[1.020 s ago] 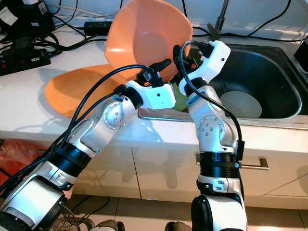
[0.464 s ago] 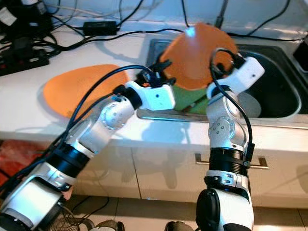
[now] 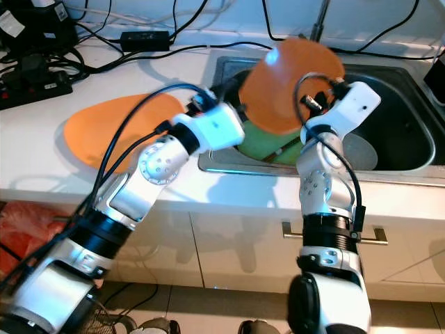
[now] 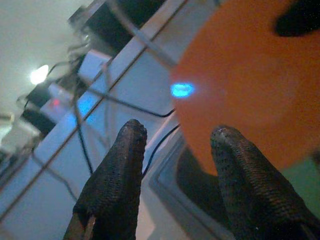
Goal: Kitchen organization
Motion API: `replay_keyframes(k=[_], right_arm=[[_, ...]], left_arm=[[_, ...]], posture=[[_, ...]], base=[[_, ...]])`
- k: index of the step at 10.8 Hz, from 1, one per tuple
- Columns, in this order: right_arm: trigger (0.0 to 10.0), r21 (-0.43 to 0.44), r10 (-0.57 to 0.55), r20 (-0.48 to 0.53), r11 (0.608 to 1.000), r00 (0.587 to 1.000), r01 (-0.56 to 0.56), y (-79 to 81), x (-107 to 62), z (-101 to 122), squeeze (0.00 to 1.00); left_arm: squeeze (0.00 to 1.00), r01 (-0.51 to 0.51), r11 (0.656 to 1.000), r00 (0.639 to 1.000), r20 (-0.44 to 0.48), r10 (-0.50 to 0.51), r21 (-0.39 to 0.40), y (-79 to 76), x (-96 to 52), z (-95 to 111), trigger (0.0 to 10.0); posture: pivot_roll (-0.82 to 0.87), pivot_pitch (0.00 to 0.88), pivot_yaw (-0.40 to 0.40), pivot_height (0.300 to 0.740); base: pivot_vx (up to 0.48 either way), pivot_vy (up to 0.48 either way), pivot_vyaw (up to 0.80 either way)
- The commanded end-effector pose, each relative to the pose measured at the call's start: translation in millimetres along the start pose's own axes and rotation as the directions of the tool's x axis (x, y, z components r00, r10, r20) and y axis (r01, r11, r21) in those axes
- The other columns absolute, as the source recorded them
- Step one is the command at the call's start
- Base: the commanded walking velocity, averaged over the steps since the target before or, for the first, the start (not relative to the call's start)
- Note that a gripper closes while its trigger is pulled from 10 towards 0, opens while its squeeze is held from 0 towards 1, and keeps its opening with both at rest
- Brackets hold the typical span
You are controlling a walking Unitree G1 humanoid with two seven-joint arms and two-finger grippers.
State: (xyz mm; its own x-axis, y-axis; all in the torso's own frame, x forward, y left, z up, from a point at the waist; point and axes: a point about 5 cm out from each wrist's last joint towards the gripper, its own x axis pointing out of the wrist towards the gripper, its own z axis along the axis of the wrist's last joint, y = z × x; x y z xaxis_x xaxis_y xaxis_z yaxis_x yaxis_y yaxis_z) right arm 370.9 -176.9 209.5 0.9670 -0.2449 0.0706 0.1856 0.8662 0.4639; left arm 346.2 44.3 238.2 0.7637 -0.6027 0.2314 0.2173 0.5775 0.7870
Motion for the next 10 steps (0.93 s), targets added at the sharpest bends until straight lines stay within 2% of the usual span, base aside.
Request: replay_keyframes(k=[1,2,5,7,9,10], right_arm=[[10.0,-0.032,0.026,0.036,0.999,0.999,-0.025,2.5,0.0,4.2,0.0],[10.0,-0.094,0.049,0.032,0.995,0.998,-0.046,3.8,-0.8,-0.9,0.0],[10.0,-0.199,0.065,0.035,0.978,0.997,-0.057,2.2,-1.2,-7.5,0.0],[10.0,-0.281,0.094,0.051,0.957,0.994,-0.077,3.8,-2.1,-9.0,0.0],[10.0,-0.382,0.171,0.056,0.914,0.984,-0.137,14.6,-4.7,-12.2,0.0],[10.0,-0.396,0.196,0.047,0.904,0.98,-0.162,18.3,-5.1,-14.3,0.0]], left_arm=[[0.0,-0.037,0.999,0.999,-0.017,0.037,-0.037,5.6,-0.6,-2.7,10.0],[0.0,-0.09,0.99,0.995,-0.059,0.085,-0.107,12.6,-3.0,-10.4,10.0],[0.0,-0.174,0.962,0.983,-0.099,0.156,-0.211,26.9,-9.2,-18.8,10.0],[0.0,-0.202,0.949,0.977,-0.12,0.177,-0.242,30.8,-14.3,-23.7,10.0],[0.0,-0.224,0.942,0.972,-0.133,0.195,-0.249,37.2,-18.6,-26.9,10.0],[0.0,-0.23,0.937,0.97,-0.137,0.199,-0.262,39.0,-19.7,-27.9,10.0]], posture=[[0.07,0.08,-0.026,0.74],[0.07,0.081,-0.027,0.74],[0.07,0.082,-0.029,0.74],[0.07,0.082,-0.029,0.74],[0.07,0.075,-0.029,0.74],[0.07,0.076,-0.029,0.74]], base=[[0.0,0.0,0.0],[0.0,0.0,0.0],[0.0,0.0,0.0],[0.0,0.0,0.0],[0.0,0.0,0.0],[0.0,0.0,0.0]])
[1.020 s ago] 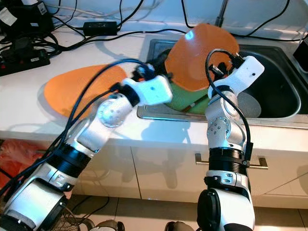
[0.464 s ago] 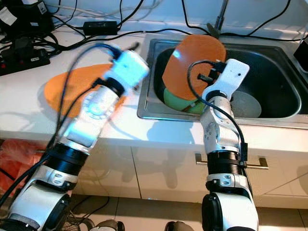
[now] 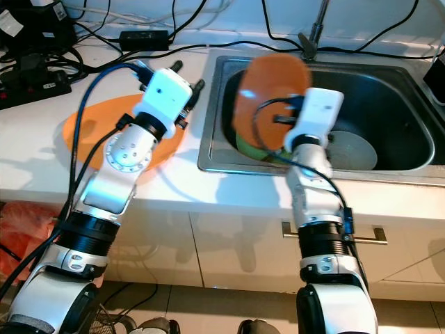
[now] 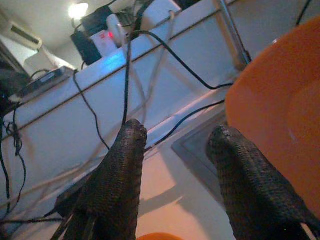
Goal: Kitchen organization
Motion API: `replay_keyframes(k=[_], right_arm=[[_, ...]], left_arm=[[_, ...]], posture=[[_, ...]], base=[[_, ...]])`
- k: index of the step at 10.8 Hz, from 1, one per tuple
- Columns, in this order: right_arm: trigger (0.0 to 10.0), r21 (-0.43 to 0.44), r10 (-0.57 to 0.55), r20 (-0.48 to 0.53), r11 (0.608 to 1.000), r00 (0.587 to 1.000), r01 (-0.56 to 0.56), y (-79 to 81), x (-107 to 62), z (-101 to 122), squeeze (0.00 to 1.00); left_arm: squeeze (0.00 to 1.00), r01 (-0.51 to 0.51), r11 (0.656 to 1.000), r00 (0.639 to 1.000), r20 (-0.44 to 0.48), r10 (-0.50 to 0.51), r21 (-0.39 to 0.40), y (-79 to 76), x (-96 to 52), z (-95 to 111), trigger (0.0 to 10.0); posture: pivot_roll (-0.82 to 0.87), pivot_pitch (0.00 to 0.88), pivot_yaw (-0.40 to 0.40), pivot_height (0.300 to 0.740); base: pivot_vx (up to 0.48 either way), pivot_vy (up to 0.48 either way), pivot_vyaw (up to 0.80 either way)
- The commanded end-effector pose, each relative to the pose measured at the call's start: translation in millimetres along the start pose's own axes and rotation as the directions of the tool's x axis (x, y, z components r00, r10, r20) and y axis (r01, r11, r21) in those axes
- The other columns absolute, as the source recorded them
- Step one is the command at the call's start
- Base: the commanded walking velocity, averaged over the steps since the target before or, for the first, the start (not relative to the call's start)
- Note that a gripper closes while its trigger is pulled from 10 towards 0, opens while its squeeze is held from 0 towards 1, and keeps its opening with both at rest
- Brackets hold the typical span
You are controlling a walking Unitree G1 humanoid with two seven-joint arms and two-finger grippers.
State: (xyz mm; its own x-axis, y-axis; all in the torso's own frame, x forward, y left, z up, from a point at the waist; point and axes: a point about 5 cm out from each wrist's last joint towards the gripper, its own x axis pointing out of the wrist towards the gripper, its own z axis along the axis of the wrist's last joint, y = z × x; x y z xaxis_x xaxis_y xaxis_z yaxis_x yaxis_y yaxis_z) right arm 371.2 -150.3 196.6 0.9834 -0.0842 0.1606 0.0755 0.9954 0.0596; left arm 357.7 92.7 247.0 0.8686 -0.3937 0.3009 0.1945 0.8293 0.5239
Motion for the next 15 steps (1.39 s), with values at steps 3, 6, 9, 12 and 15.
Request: replay_keyframes(k=[3,6,9,12,15], right_arm=[[10.0,-0.083,0.107,0.008,0.991,0.994,-0.106,12.8,-0.9,-1.2,0.0],[10.0,-0.112,0.153,-0.015,0.982,0.988,-0.153,16.5,-2.7,-5.7,0.0],[10.0,-0.124,0.174,-0.049,0.976,0.983,-0.179,19.0,-3.5,-12.1,1.0],[10.0,-0.145,0.186,-0.071,0.97,0.98,-0.195,19.9,-3.9,-15.4,0.0],[10.0,-0.138,0.193,-0.076,0.97,0.978,-0.202,21.0,-4.4,-16.9,0.0]], left_arm=[[0.0,-0.055,0.949,0.998,-0.029,0.048,-0.311,0.6,-3.4,-5.0,10.0],[0.0,-0.138,0.879,0.989,-0.117,0.095,-0.457,12.8,-5.8,-18.4,10.0],[0.0,-0.182,0.875,0.978,-0.178,0.113,-0.448,22.8,-11.6,-28.1,10.0],[0.0,-0.177,0.877,0.978,-0.18,0.106,-0.446,21.9,-11.4,-26.5,10.0],[0.0,-0.176,0.879,0.978,-0.182,0.104,-0.443,23.7,-11.6,-25.8,10.0]], posture=[[0.07,0.07,-0.03,0.74],[0.07,0.078,-0.034,0.74],[0.08,0.084,-0.038,0.74],[0.08,0.087,-0.038,0.74],[0.08,0.086,-0.035,0.74]], base=[[0.0,0.0,0.0],[0.0,0.0,0.0],[0.0,0.0,0.0],[0.0,0.0,0.0],[0.0,0.0,0.0]])
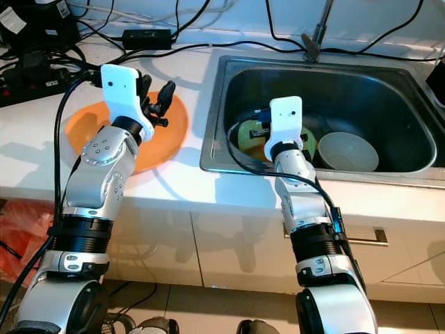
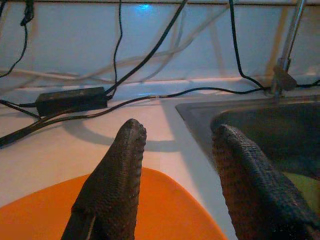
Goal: Kitchen organization
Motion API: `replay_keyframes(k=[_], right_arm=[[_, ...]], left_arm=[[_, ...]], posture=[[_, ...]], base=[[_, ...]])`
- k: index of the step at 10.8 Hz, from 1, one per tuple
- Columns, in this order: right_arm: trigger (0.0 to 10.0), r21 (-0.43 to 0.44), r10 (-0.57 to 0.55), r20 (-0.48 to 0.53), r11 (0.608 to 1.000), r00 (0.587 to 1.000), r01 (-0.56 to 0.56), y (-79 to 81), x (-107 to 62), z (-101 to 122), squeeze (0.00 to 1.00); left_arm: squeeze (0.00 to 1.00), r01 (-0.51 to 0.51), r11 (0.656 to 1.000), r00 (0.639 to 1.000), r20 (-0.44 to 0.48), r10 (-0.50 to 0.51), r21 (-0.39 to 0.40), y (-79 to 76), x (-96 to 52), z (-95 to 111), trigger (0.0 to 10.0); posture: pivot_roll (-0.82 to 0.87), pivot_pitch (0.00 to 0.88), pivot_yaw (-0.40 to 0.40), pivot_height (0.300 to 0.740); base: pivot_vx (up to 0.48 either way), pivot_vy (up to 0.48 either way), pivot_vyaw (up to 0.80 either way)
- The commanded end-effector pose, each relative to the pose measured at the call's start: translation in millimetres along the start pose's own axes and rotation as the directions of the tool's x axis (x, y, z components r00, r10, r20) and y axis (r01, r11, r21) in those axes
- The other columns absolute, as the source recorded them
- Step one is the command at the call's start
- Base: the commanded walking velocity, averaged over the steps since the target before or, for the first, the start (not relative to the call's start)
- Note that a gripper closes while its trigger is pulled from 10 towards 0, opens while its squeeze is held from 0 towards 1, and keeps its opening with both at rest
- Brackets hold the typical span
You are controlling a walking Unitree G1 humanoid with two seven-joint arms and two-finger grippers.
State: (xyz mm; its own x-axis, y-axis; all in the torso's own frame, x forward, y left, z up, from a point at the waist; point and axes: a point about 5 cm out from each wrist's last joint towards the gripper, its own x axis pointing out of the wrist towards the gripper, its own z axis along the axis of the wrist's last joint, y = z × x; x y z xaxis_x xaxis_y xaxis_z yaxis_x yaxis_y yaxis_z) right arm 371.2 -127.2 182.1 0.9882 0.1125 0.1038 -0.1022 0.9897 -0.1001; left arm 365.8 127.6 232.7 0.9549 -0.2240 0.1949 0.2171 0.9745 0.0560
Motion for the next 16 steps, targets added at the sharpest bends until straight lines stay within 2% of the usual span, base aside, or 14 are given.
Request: replay_keyframes(k=[1,3,5,6,8,10,11,12,13,15,16], right_arm=[[10.0,-0.008,0.003,-0.002,1.0,1.0,-0.003,-1.0,-0.2,-0.3,0.0],[10.0,0.006,0.004,0.017,1.0,1.0,-0.004,-1.4,0.0,3.5,0.0],[10.0,0.055,0.032,0.047,0.998,0.998,-0.035,2.9,-0.3,9.1,0.0],[10.0,0.079,0.045,0.057,0.996,0.997,-0.049,4.8,-1.1,10.3,0.0],[10.0,0.097,0.055,0.046,0.993,0.997,-0.06,5.4,-2.4,6.5,0.0],[10.0,0.106,0.071,0.04,0.992,0.997,-0.074,8.2,-2.8,4.6,0.0],[10.0,0.11,0.086,0.04,0.99,0.995,-0.09,11.2,-3.3,4.1,0.0],[10.0,0.111,0.088,0.037,0.99,0.995,-0.092,11.4,-3.9,3.0,0.0],[10.0,0.109,0.095,0.028,0.989,0.995,-0.097,13.1,-4.7,0.4,0.0],[10.0,0.107,0.107,0.029,0.988,0.994,-0.109,15.1,-5.5,0.5,0.0],[10.0,0.107,0.111,0.029,0.988,0.993,-0.113,15.5,-6.0,0.3,0.0]], left_arm=[[0.0,0.008,1.0,1.0,0.009,-0.008,-0.002,-0.6,-1.3,4.8,10.0],[0.0,0.005,1.0,1.0,0.03,-0.006,0.022,5.0,-1.8,12.3,10.0],[0.0,-0.056,0.998,0.996,0.067,0.056,-0.004,24.3,-5.8,23.8,10.0],[0.0,-0.07,0.996,0.995,0.065,0.073,-0.055,40.8,-15.6,24.8,10.0],[0.0,-0.138,0.988,0.989,0.052,0.142,-0.071,74.1,-38.3,25.3,10.0],[0.0,-0.185,0.978,0.981,0.036,0.189,-0.093,92.6,-51.8,24.1,10.0],[0.0,-0.212,0.972,0.977,0.005,0.214,-0.105,109.1,-69.6,20.7,10.0],[1.0,-0.221,0.966,0.975,0.002,0.223,-0.132,115.8,-78.1,21.4,10.0],[1.0,-0.253,0.946,0.967,-0.028,0.252,-0.204,123.5,-86.1,16.3,10.0],[1.0,-0.289,0.918,0.957,-0.089,0.275,-0.27,124.8,-92.0,9.4,10.0],[1.0,-0.282,0.9,0.958,-0.149,0.246,-0.333,125.4,-95.7,4.6,10.0]], posture=[[0.08,0.087,-0.034,0.74],[0.08,0.087,-0.034,0.74],[0.08,0.089,-0.033,0.74],[0.08,0.091,-0.031,0.74],[0.1,0.098,-0.032,0.74],[0.11,0.1,-0.034,0.74],[0.11,0.099,-0.032,0.74],[0.11,0.099,-0.032,0.74],[0.12,0.098,-0.032,0.74],[0.12,0.097,-0.033,0.74],[0.12,0.098,-0.032,0.74]], base=[[0.0,0.0,0.0],[0.0,0.0,0.0],[0.0,0.0,0.0],[0.0,0.0,0.0],[0.0,0.0,0.0],[0.0,0.0,0.0],[0.0,0.0,0.0],[0.0,0.0,0.0],[0.0,0.0,0.0],[0.0,0.0,0.0],[0.0,0.0,0.0]])
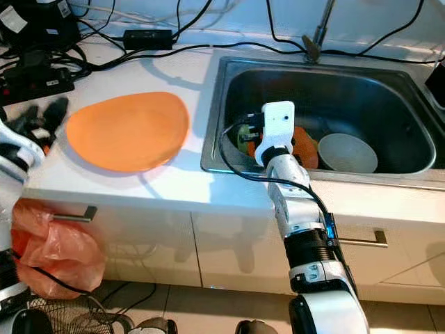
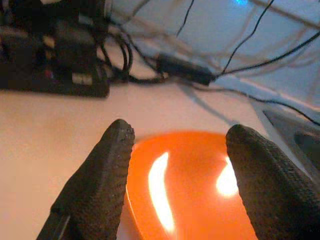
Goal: Kitchen organization
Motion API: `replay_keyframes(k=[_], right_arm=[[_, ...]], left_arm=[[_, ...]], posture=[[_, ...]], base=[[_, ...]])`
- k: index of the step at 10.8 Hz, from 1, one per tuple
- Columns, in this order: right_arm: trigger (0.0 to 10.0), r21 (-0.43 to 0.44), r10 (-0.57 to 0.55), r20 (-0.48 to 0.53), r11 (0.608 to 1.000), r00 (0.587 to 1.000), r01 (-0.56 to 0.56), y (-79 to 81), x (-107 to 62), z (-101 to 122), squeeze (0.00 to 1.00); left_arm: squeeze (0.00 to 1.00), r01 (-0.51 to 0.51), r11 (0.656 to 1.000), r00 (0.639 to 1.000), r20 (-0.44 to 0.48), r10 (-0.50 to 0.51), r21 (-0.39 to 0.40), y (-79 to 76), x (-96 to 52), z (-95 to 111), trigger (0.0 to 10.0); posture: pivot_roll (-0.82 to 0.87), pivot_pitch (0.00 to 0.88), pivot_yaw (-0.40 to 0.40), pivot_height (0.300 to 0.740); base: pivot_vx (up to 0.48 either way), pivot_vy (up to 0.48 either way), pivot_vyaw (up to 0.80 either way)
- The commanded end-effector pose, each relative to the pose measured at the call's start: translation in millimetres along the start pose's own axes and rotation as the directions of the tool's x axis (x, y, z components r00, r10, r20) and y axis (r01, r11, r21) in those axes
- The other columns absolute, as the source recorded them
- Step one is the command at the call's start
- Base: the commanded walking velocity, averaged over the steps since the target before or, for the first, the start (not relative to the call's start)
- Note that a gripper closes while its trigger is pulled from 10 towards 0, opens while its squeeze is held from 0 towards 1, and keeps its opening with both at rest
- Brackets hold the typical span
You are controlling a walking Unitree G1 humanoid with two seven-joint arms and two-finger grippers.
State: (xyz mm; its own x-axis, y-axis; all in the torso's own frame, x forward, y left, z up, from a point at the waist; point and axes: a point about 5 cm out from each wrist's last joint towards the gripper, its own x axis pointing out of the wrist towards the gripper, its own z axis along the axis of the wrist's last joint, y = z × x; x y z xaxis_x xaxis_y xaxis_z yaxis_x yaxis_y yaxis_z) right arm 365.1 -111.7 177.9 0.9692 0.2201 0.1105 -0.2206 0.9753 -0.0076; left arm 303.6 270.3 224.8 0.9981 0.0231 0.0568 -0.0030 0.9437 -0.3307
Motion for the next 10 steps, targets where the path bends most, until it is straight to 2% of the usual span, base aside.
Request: replay_keyframes(k=[1,2,3,4,5,7,8,10], right_arm=[[10.0,0.002,0.007,0.008,1.0,1.0,-0.008,0.2,-1.4,1.9,0.0],[10.0,0.003,0.013,0.006,1.0,1.0,-0.013,1.6,-1.5,1.0,0.0],[10.0,0.004,0.015,0.004,1.0,1.0,-0.015,2.3,-1.6,0.7,0.0],[10.0,0.004,0.019,0.003,1.0,1.0,-0.019,2.9,-1.8,0.5,0.0],[10.0,0.004,0.02,0.003,1.0,1.0,-0.02,2.8,-2.2,0.7,0.0],[10.0,0.004,0.019,0.0,1.0,1.0,-0.019,3.0,-3.4,-0.8,0.0],[10.0,0.007,0.023,-0.002,1.0,1.0,-0.023,4.8,-3.4,-1.1,0.0],[10.0,0.008,0.032,-0.003,0.999,0.999,-0.032,6.4,-3.8,-1.1,0.0]], left_arm=[[1.0,-0.002,1.0,1.0,-0.017,0.002,-0.027,2.2,-4.3,0.5,10.0],[1.0,-0.015,1.0,0.996,-0.092,0.014,-0.007,6.6,-7.9,-5.1,10.0],[1.0,-0.019,1.0,0.992,-0.125,0.02,0.006,6.2,-9.6,-7.9,10.0],[1.0,-0.043,0.999,0.989,-0.141,0.041,-0.015,5.9,-9.7,-8.7,10.0],[0.0,-0.089,0.995,0.982,-0.171,0.082,-0.034,7.4,-10.3,-7.5,10.0],[0.0,-0.101,0.992,0.976,-0.201,0.083,-0.079,7.4,-10.7,-5.3,10.0],[0.0,-0.108,0.981,0.972,-0.225,0.07,-0.159,5.1,-9.7,-6.3,10.0],[0.0,-0.104,0.971,0.963,-0.266,0.045,-0.214,4.9,-5.6,-6.1,10.0]], posture=[[0.12,0.099,-0.032,0.74],[0.12,0.099,-0.032,0.74],[0.12,0.104,-0.032,0.74],[0.12,0.106,-0.031,0.74],[0.12,0.108,-0.03,0.74],[0.13,0.116,-0.028,0.74],[0.13,0.123,-0.026,0.74],[0.13,0.124,-0.021,0.74]], base=[[0.0,0.0,0.0],[0.0,0.0,0.0],[0.0,0.0,0.0],[0.0,0.0,0.0],[0.0,0.0,0.0],[0.0,0.0,0.0],[0.0,0.0,0.0],[0.0,0.0,0.0]])
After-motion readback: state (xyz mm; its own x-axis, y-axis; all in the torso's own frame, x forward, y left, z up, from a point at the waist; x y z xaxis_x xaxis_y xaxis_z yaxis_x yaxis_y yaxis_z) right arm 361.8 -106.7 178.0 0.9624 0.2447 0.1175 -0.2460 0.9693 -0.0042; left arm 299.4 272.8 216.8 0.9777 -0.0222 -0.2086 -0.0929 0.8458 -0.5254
